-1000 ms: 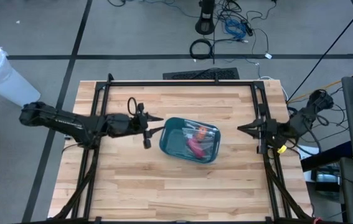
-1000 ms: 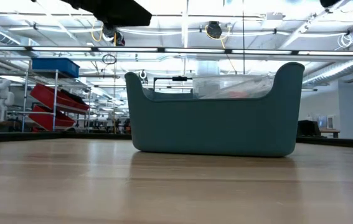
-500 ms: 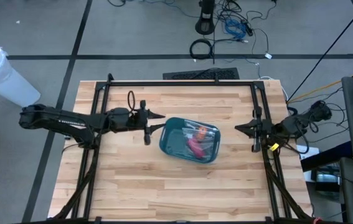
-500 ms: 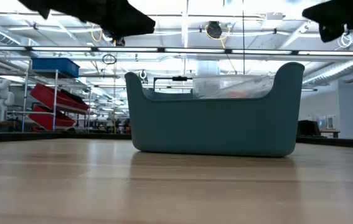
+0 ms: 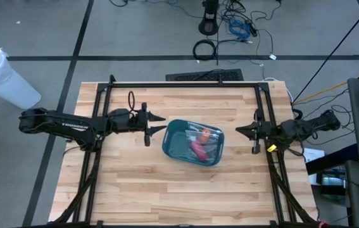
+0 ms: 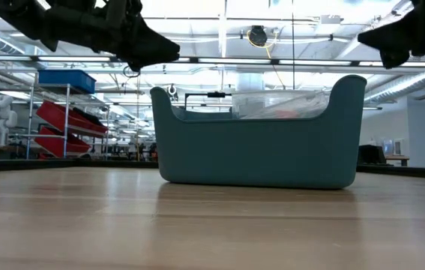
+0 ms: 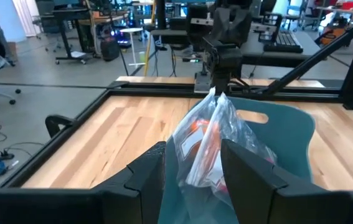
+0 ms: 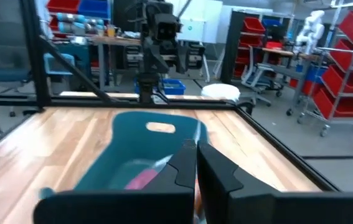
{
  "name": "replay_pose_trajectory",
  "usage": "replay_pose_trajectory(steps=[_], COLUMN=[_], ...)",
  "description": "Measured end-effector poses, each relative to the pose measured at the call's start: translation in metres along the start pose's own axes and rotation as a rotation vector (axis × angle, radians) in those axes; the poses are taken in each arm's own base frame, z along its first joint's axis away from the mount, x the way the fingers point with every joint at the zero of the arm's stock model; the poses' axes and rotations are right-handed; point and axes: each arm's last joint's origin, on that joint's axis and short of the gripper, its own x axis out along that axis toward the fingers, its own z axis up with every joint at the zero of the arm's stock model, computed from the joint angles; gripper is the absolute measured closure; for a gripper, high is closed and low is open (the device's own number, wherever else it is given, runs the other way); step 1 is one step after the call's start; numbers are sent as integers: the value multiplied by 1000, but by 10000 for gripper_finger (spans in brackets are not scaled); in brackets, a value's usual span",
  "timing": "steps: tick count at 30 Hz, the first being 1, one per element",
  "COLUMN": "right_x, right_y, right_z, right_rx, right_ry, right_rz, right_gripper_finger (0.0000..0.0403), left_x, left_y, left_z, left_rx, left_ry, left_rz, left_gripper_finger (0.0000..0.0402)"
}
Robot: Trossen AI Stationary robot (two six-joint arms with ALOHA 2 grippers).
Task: Roll bandage
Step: Return to Home Position
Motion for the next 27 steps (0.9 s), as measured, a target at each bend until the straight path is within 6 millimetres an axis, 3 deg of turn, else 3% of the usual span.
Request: replay_pose_trajectory(steps=[10,17,23,27], right_x=[8,10,11,11], right_y=[-4,-9,-11,-12], right_z=[-12,-15,-15,-15], right_rx=[55,75,85,105], right_ry=[-40,-33,-31,-32], right_rz=[-1,-44,-62,-74], right_gripper_finger=[403,403,403,403], left_x=[-8,-15,-29,-45], left_y=[8,12,14,16], left_z=[-13,-33,-18,-18], left_rx=[-8,-70,-107,-90], left_ry=[-106,-71,-141,-57], left_rz=[-32,-18,-63,-38], left_gripper_finger=[242,242,242,242])
